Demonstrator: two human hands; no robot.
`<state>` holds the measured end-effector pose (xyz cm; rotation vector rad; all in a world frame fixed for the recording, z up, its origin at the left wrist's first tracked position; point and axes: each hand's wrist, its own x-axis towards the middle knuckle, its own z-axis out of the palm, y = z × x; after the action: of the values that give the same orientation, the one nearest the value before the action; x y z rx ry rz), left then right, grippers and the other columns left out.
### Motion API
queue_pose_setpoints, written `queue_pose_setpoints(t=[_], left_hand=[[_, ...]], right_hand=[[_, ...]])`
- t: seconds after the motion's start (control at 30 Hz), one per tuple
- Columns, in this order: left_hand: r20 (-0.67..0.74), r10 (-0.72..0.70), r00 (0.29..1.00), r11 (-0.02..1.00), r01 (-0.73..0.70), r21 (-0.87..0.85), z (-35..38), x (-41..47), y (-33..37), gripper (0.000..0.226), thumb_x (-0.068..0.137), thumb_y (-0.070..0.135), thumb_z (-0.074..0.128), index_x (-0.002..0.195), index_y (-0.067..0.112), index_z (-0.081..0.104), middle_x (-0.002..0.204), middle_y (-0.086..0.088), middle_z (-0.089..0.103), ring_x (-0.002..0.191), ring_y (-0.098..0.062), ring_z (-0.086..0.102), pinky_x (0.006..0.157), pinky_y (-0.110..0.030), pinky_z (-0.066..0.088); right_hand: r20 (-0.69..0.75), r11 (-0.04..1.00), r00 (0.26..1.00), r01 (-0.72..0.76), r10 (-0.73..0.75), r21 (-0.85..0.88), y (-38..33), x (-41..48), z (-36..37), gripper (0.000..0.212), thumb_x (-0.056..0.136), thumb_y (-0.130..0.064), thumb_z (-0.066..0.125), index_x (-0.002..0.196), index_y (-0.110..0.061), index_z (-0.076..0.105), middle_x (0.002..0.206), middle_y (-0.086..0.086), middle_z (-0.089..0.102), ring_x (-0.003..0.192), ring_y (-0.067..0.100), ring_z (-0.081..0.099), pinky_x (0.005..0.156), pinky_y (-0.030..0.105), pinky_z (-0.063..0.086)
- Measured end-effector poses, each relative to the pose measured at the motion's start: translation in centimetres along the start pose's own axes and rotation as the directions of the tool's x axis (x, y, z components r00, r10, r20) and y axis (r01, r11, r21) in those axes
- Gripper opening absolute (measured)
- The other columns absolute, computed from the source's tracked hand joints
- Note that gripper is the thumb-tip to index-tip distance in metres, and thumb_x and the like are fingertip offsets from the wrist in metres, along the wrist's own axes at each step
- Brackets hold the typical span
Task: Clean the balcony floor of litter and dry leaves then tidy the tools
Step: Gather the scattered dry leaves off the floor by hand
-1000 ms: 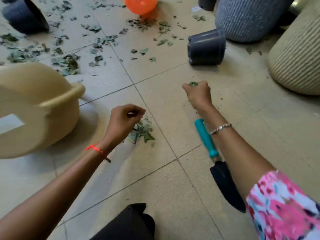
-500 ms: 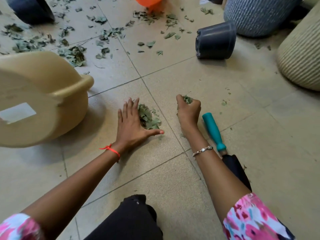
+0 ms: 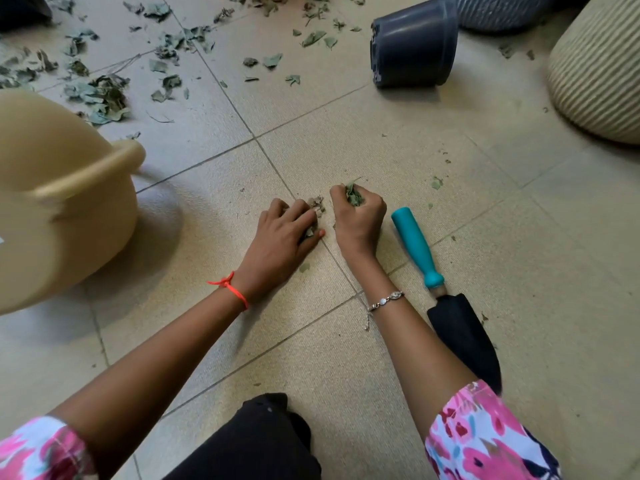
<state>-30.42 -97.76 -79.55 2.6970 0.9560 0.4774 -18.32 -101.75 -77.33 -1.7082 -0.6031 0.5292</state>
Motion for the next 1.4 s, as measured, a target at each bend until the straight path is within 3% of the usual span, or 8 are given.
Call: queue_pose_setpoints(t=[0.23,0.33,0.57,0.87,0.97,1.07,1.3,1.4], left_hand=[[-0.01,0.03,0.999,0.996,-0.029,0.089,-0.4,0.6,0.4,0.029,0.088,0.027,0.039,0.072,0.006,0.052,0.068,-0.01,0.053,0.052,-0.027,0.051,0.045,-0.025,0.03],[0.034,0.031,0.999,0.997,-0.033,0.074,-0.9,1.4,0.5,0.027,0.088,0.024,0.041,0.07,0.004,0.049,0.057,-0.013,0.052,0.041,-0.03,0.048,0.044,-0.026,0.031],[0.02,-0.239,0.971,0.941,0.236,-0.241,-2.2,3.0,-0.5,0.027,0.099,0.02,0.042,0.074,0.01,0.036,0.056,-0.013,0.04,0.053,-0.028,0.035,0.053,-0.037,0.03],[0.05,-0.063,0.997,0.996,0.059,0.061,-1.0,3.7,-0.1,0.033,0.1,0.033,0.034,0.12,0.009,0.045,0.059,-0.002,0.049,0.054,-0.03,0.047,0.053,-0.033,0.029],[-0.01,0.0,1.0,0.991,0.001,0.133,-0.2,2.9,0.0,0.046,0.093,0.045,0.022,0.098,0.01,0.051,0.073,-0.01,0.059,0.058,-0.034,0.054,0.048,-0.033,0.03],[0.017,0.085,0.996,0.984,-0.087,0.156,-0.1,2.0,0.2,0.046,0.093,0.049,0.029,0.083,0.01,0.052,0.069,-0.009,0.053,0.052,-0.03,0.051,0.044,-0.027,0.027],[0.086,0.153,0.985,0.972,-0.165,0.165,-0.4,1.9,0.3,0.034,0.088,0.027,0.039,0.065,0.005,0.05,0.048,-0.01,0.051,0.034,-0.029,0.046,0.038,-0.023,0.027],[0.008,0.003,1.0,1.0,-0.003,-0.022,-0.7,2.1,0.6,0.032,0.092,0.021,0.045,0.067,0.003,0.052,0.055,-0.016,0.055,0.044,-0.03,0.049,0.047,-0.031,0.038]], right_hand=[[-0.011,1.0,1.0,0.003,-0.003,0.004,0.1,0.0,-0.3,0.045,0.084,-0.018,0.059,0.046,-0.026,0.036,0.04,-0.013,0.035,0.039,0.005,0.029,0.046,0.026,0.028],[-0.006,1.0,1.0,-0.013,0.013,0.027,0.0,0.0,-0.5,0.044,0.084,-0.017,0.059,0.047,-0.025,0.036,0.036,-0.014,0.035,0.038,0.004,0.029,0.045,0.025,0.027],[-0.015,0.997,0.998,-0.057,0.058,0.052,-0.2,-0.1,-0.7,0.042,0.083,-0.021,0.06,0.048,-0.025,0.037,0.041,-0.014,0.034,0.041,0.003,0.029,0.049,0.026,0.03],[-0.026,0.995,0.996,-0.083,0.085,0.055,-0.3,0.0,-0.8,0.043,0.083,-0.022,0.06,0.048,-0.026,0.037,0.04,-0.013,0.034,0.038,0.004,0.03,0.048,0.025,0.03],[-0.035,0.997,0.997,-0.065,0.066,0.034,-0.4,0.1,-0.9,0.043,0.083,-0.021,0.061,0.048,-0.025,0.037,0.043,-0.011,0.035,0.038,0.004,0.032,0.047,0.025,0.029],[-0.028,0.998,0.998,-0.051,0.052,0.029,-0.3,0.1,-0.8,0.042,0.084,-0.02,0.061,0.048,-0.025,0.038,0.044,-0.012,0.036,0.039,0.004,0.033,0.047,0.025,0.03],[-0.006,0.999,1.0,-0.02,0.02,0.037,-0.2,0.1,-0.8,0.042,0.084,-0.018,0.059,0.049,-0.025,0.038,0.043,-0.013,0.036,0.039,0.003,0.031,0.045,0.025,0.03],[0.004,0.999,0.999,-0.046,0.045,0.03,-0.3,0.1,-1.0,0.042,0.083,-0.021,0.059,0.048,-0.025,0.037,0.042,-0.013,0.036,0.04,0.003,0.031,0.048,0.027,0.031]])
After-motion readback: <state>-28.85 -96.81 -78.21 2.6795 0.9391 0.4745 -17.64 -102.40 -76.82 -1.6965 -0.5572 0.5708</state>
